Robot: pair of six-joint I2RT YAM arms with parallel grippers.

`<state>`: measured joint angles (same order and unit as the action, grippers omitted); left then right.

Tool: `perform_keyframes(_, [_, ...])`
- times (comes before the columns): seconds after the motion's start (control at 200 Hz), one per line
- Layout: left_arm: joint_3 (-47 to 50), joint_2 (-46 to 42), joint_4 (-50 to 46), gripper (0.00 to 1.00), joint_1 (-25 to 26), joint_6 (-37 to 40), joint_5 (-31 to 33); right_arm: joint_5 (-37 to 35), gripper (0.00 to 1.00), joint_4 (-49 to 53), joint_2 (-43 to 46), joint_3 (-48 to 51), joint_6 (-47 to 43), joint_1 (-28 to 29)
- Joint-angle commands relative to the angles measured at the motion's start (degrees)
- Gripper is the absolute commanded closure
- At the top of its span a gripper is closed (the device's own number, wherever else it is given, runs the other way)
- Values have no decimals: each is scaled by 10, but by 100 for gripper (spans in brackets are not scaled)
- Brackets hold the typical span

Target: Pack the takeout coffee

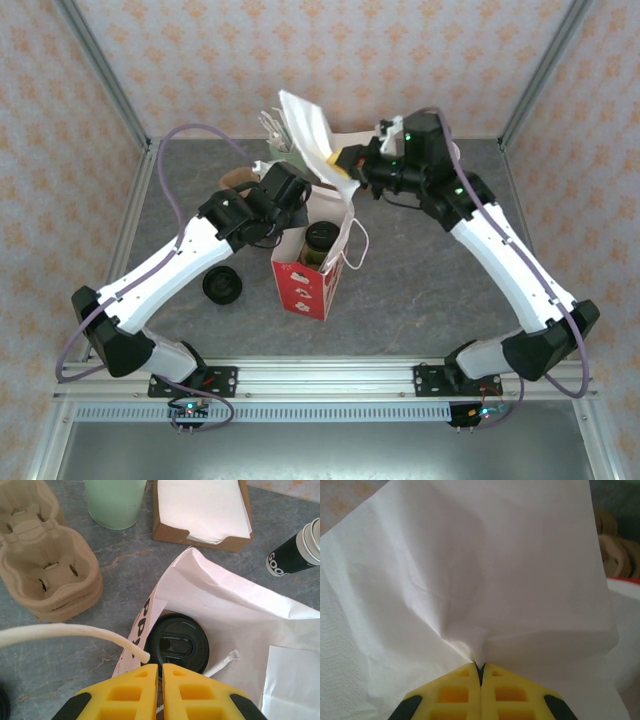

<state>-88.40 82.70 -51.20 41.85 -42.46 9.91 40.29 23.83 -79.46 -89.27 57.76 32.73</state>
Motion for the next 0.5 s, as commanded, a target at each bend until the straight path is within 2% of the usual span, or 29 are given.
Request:
perform_keyframes(0.0, [14, -21, 10, 88, -7, -19, 25, -3, 100, -78, 35, 20, 71, 29])
perform_keyframes(0.28, [23, -39, 2, 86, -10, -18, 41, -40, 100, -161, 61, 121, 132, 63])
perform_keyframes(0.375, [24, -44, -1, 79, -11, -16, 46, -45, 100, -164, 61, 143, 134, 67])
perform_keyframes(0.495, [27, -49, -9, 76, -11, -13, 55, -49, 100, -169, 63, 174, 137, 70])
